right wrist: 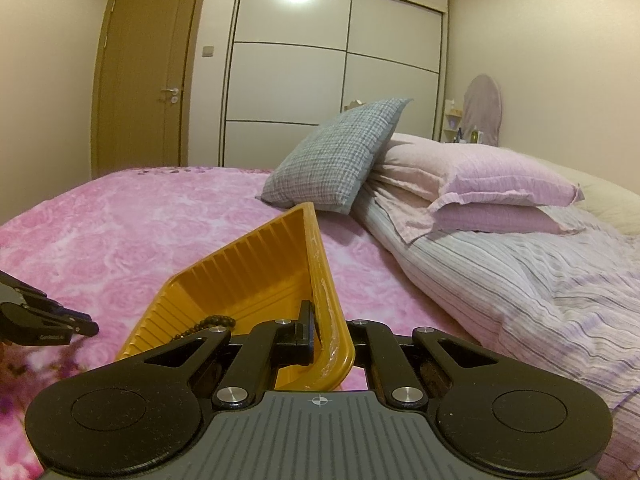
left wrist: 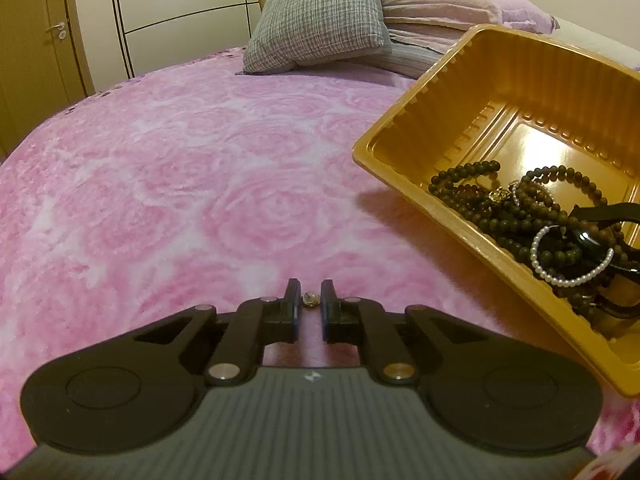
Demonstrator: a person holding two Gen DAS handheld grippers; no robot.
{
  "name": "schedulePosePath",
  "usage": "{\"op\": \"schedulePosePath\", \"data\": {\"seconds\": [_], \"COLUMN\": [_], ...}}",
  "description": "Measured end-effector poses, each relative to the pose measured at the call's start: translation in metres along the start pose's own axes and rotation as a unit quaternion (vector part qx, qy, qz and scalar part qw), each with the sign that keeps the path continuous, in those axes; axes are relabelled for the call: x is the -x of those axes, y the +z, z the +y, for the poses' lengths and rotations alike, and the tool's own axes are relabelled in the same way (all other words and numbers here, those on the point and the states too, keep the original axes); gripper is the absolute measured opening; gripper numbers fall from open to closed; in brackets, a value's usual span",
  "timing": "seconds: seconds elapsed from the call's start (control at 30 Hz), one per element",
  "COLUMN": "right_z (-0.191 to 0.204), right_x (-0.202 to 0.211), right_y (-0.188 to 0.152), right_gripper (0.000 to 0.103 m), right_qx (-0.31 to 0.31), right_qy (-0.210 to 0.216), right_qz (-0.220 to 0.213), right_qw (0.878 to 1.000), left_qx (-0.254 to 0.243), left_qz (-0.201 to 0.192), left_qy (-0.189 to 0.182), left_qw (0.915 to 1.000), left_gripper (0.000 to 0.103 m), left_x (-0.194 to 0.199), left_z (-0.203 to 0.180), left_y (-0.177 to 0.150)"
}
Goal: Organize jewelry
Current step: 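Carry the small pendant into the orange tray and open the left tool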
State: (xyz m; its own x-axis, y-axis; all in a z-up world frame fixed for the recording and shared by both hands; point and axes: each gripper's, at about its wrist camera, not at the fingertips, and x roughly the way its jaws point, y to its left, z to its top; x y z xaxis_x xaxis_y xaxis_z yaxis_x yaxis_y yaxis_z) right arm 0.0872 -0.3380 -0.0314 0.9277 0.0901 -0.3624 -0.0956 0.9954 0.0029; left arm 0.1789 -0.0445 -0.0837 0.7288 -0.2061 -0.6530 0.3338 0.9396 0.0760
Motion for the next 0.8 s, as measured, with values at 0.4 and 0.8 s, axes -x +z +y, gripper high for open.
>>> {"op": "schedulePosePath", "data": {"seconds": [0.4, 0.8], "right_z": [-0.003, -0.015], "right_x": [-0.002, -0.005], "right_y": [-0.001, -0.003], "right_gripper": [0.006, 0.006], "right_qx": [-0.01, -0.032], "right_qy": [0.0, 0.009], "right_qz": [0.004, 0.012], "right_qw": [1.0, 0.999], "left_qx": [0.028, 0.045], "left_qz": [-0.011, -0.028], "left_qy": [-0.003, -0.021], "left_qw": [0.9995, 0.9984], "left_gripper": [0.008, 0.008], "left_x": [0.036, 0.067], "left_z": [0.004, 0.0], "left_y": [0.01, 0.034]}}
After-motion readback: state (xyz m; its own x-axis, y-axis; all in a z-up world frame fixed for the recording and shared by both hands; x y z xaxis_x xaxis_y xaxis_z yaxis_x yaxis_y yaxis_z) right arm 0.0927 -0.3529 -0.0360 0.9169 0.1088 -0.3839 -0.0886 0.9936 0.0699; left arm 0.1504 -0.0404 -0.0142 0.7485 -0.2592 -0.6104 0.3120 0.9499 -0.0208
